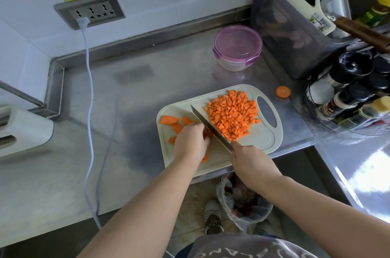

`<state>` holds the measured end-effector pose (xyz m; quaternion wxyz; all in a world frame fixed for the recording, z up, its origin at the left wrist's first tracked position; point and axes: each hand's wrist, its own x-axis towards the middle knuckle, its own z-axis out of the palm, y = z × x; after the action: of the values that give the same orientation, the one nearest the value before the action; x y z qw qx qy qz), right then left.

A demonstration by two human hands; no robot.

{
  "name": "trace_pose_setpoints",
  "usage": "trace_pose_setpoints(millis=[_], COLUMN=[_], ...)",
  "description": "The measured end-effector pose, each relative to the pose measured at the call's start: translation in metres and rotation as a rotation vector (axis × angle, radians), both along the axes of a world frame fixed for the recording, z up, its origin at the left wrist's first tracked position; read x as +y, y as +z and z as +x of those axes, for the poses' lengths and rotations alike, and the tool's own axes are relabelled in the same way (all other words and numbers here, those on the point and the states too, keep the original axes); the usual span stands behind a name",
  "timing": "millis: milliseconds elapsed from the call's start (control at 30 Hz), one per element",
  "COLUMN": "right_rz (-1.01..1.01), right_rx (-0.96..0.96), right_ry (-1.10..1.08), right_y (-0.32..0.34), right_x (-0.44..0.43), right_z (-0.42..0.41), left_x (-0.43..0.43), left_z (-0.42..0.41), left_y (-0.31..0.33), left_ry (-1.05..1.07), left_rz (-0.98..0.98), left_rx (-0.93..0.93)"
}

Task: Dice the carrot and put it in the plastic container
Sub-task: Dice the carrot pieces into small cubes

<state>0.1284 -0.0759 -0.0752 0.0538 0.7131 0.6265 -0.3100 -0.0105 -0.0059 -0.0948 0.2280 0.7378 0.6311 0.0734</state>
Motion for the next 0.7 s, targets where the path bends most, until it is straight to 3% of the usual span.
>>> trace_pose_setpoints(millis=[200,700], right_rz=[0.089,0.122], right_rx=[0.102,0.033], right_ry=[-0.105,0.007], right_y=[0.008,0.01], right_x=[0.0,-0.004], right_z=[0.005,-0.001], left_x=[0.005,-0.002], left_z=[0.002,-0.004], left_y=[-0.002,-0.001], left_ry=[0.012,0.053], left_rz=[0.012,0.024], left_rx=[-0.055,-0.024])
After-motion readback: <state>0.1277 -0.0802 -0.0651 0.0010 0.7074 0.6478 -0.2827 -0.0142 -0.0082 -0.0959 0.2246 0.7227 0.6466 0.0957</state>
